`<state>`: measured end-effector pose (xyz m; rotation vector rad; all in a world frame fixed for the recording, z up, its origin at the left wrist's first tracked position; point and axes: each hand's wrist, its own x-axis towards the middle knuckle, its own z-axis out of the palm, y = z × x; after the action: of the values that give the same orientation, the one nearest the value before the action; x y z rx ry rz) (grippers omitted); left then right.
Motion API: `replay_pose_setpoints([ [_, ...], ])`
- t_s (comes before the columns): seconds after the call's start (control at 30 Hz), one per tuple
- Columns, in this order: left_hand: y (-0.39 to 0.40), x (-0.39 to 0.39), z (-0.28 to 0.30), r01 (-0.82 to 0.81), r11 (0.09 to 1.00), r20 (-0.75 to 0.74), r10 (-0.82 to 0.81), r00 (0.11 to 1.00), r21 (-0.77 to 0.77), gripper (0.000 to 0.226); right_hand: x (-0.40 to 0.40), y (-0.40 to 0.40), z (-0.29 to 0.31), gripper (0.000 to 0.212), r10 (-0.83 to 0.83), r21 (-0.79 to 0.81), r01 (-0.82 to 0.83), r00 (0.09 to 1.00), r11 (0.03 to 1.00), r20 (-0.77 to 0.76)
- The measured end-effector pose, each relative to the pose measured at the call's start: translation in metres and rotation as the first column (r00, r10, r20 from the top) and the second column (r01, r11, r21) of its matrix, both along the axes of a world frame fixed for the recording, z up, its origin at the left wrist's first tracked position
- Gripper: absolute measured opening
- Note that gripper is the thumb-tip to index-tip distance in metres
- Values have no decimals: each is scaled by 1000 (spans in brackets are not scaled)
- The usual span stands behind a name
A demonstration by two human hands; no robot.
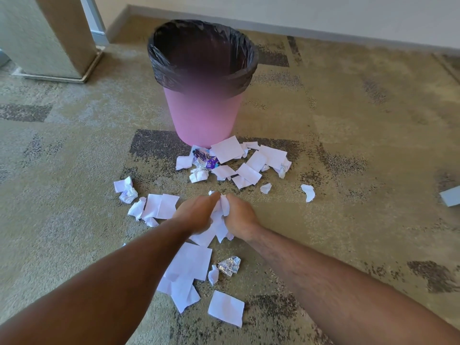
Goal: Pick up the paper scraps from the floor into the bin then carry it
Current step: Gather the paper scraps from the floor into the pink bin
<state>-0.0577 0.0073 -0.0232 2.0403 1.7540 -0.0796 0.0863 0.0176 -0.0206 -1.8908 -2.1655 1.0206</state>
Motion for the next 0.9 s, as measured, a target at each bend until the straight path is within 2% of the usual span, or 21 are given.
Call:
replay_pose_setpoints([
  [0.17, 13, 0, 26, 9, 997, 53, -13, 999, 81, 50, 5, 10, 27, 29, -22, 80, 24, 999, 996, -36],
  [0.37, 46, -8, 81, 7, 968, 79, -28, 996, 251, 44, -3, 38, 73, 18, -54, 245, 96, 983, 965, -174],
  [0.5, 76, -14, 130, 18, 902, 74, -55, 996, 430, 54, -14, 67, 115, 29, -66, 352, 175, 951, 919, -301],
  [0.63, 109, -18, 177, 17, 806, 41, -51, 998, 592, 44, -24, 101, 160, 25, -40, 497, 227, 933, 838, -359],
  [0.9, 159, -23, 238, -12, 681, 48, -34, 998, 732, 40, -38, 156, 217, 22, -20, 630, 291, 916, 721, -400],
])
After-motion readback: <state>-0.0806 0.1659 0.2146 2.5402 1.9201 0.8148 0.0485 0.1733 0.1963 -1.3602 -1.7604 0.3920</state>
